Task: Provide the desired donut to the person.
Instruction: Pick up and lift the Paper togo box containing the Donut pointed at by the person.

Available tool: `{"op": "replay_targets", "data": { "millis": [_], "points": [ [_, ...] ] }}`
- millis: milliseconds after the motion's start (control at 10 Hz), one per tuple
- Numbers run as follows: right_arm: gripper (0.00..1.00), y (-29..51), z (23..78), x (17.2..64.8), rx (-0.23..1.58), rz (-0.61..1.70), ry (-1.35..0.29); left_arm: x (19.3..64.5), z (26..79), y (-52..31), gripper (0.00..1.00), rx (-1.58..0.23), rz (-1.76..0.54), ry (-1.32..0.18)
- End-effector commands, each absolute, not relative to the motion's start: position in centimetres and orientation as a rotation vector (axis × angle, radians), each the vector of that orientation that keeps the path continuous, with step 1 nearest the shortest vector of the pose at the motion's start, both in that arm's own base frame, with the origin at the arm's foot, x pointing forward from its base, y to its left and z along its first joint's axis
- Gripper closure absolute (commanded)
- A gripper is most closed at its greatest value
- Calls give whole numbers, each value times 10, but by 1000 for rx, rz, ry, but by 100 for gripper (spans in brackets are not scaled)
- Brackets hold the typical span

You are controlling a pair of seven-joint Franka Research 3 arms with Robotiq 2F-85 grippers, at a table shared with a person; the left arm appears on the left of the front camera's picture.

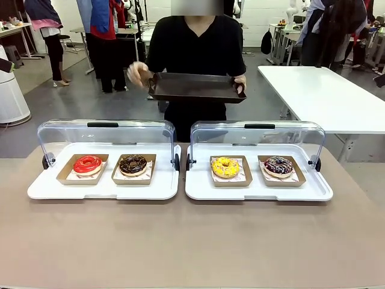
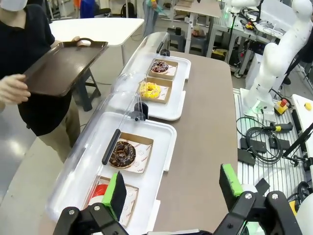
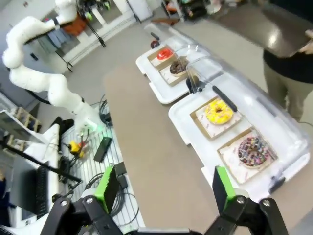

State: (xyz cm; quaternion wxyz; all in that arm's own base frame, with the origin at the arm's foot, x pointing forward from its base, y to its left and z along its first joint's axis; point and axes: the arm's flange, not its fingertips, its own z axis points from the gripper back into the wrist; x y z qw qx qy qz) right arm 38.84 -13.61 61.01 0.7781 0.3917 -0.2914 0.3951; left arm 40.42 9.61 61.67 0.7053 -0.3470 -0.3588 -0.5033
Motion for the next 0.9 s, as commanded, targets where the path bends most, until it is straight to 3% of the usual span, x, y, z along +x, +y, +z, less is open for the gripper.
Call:
{"op": "replay_targets", "data": {
  "millis": [0,800],
  "points": [
    [0,-141,612,390,851,832,-666,404,618,96,0,-783,-1125,-802],
    [0,-141,612,390,851,832,-666,404,618,96,0,-783,-1125,-802]
  ]
}}
